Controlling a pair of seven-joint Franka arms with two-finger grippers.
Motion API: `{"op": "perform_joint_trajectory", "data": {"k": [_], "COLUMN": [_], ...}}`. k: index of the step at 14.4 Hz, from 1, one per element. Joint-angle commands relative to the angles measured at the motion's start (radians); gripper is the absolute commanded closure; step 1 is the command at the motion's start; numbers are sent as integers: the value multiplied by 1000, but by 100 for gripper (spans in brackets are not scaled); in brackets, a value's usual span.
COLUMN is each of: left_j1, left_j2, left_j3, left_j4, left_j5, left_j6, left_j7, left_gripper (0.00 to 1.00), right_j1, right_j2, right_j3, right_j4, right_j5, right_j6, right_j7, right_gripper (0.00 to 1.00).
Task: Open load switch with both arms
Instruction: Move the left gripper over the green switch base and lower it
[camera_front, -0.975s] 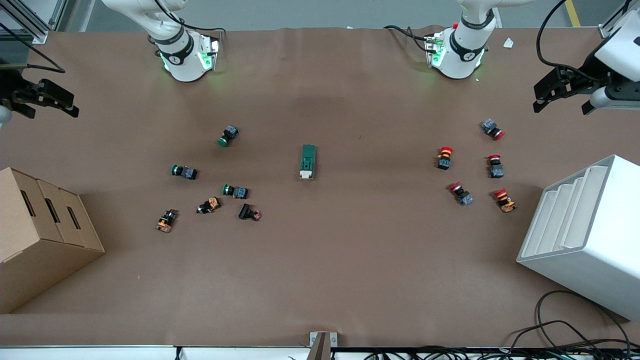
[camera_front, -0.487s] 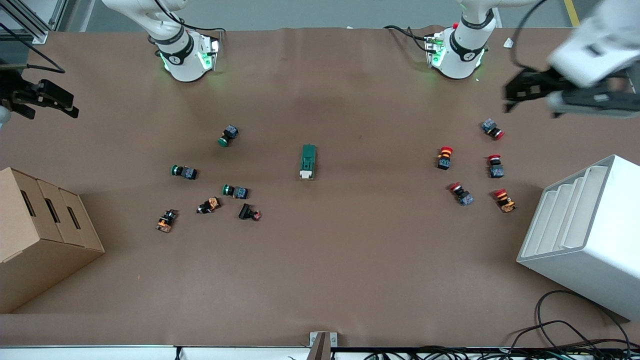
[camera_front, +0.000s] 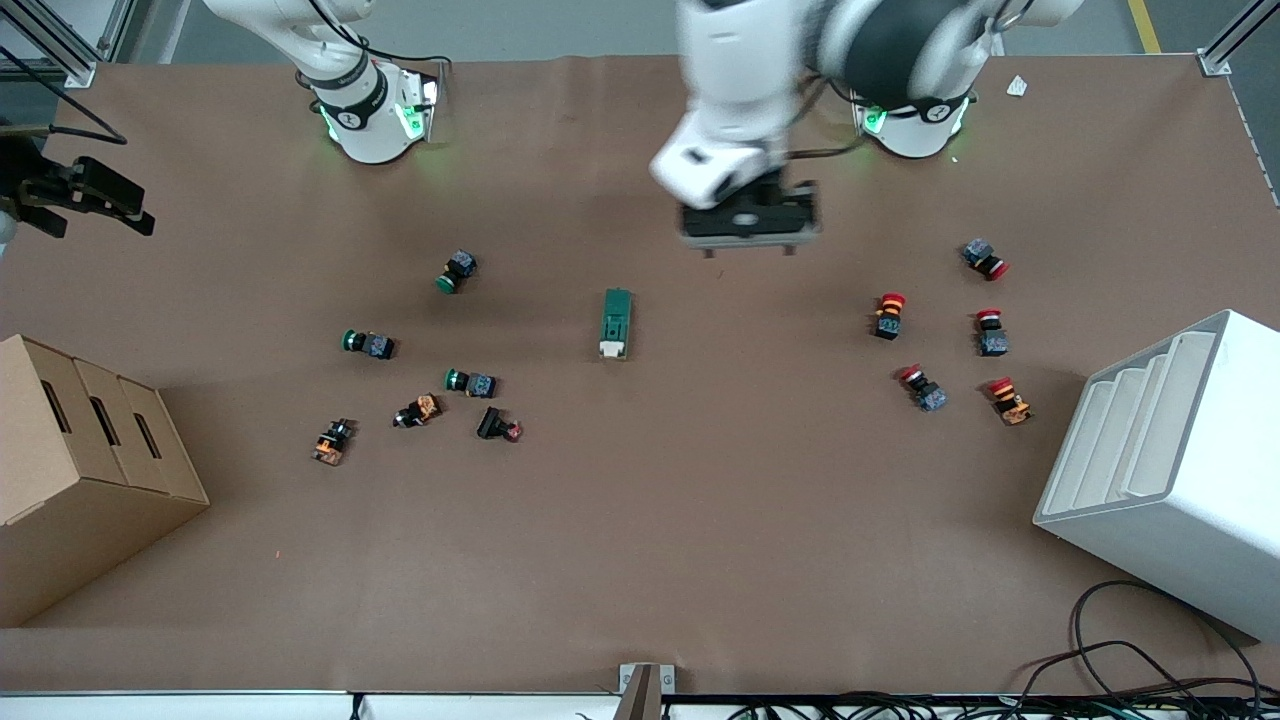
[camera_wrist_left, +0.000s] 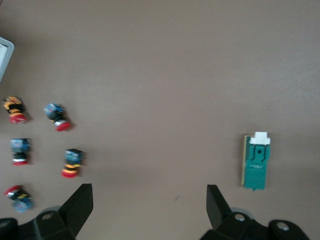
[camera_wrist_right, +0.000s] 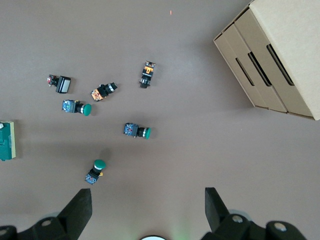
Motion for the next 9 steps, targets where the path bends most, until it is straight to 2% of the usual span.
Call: {"op": "perform_joint_trajectory", "data": {"k": [1, 4, 7, 9], "left_j1": [-134, -238, -283, -297], "left_j2": [119, 185, 207, 230], "left_j3": [0, 0, 0, -2], "left_j4": [10, -77, -192, -271], "left_j5": [117, 266, 375, 545], "left_j6": [66, 176, 341, 365], "left_j7": [-286, -588, -760, -851], "left_gripper": [0, 0, 0, 0], "right_j1": [-1, -21, -28, -22], "right_j2": [16, 93, 240, 302], "right_j3": [1, -3, -2, -2], "right_j4": [13, 18, 97, 119], "right_j5": [-4, -2, 10, -2], "right_j6": [-4, 12, 9, 10], "right_j7": [-4, -4, -6, -9], "right_gripper": [0, 0, 0, 0]}}
